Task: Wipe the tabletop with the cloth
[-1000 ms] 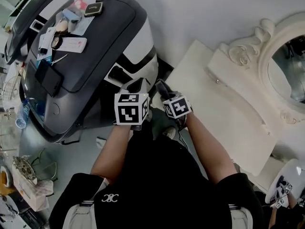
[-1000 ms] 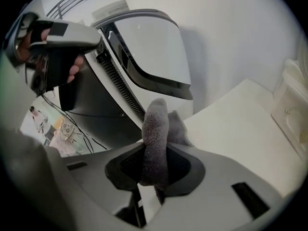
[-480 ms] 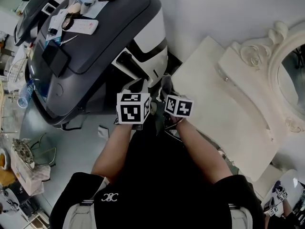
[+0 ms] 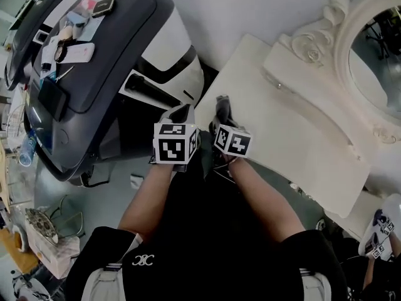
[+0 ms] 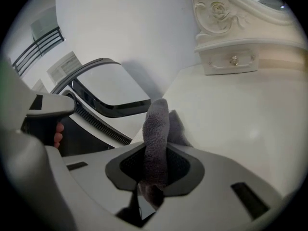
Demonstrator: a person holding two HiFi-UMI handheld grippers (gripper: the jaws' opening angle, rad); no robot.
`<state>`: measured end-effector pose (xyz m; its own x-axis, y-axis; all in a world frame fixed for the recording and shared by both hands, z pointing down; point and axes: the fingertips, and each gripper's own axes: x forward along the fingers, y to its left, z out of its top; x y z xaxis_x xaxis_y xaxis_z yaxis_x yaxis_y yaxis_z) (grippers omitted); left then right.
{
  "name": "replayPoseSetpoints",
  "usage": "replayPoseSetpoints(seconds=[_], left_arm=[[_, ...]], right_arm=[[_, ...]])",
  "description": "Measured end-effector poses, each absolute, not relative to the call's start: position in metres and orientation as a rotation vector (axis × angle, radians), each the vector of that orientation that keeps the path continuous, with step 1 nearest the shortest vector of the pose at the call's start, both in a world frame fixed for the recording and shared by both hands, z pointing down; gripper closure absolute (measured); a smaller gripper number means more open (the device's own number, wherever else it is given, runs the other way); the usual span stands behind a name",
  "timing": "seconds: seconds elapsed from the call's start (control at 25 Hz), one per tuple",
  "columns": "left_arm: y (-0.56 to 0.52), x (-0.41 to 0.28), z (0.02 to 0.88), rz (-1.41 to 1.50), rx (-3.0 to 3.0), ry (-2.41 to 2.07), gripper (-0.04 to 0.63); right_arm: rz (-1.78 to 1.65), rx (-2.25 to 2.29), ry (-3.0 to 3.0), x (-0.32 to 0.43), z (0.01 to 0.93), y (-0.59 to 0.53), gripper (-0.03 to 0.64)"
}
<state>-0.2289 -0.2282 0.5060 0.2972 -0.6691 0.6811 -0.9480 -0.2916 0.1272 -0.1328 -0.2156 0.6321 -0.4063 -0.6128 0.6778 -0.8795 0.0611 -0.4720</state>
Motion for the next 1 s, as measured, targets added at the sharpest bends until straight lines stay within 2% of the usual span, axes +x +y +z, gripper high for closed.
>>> replayPoseSetpoints(seconds=[0.56, 1.0], left_arm=[[-0.228, -0.107, 0.51, 0.813, 2.253, -1.188, 0.589], [-0.218, -0.052, 0.511, 0.848, 2.337, -1.016, 0.589]], right_arm=[[1.316, 1.791, -1.928, -0.023, 0.633, -0.19, 0.534], [1.278, 1.94, -1.789, 0.048, 0.636, -0.161, 0.534]])
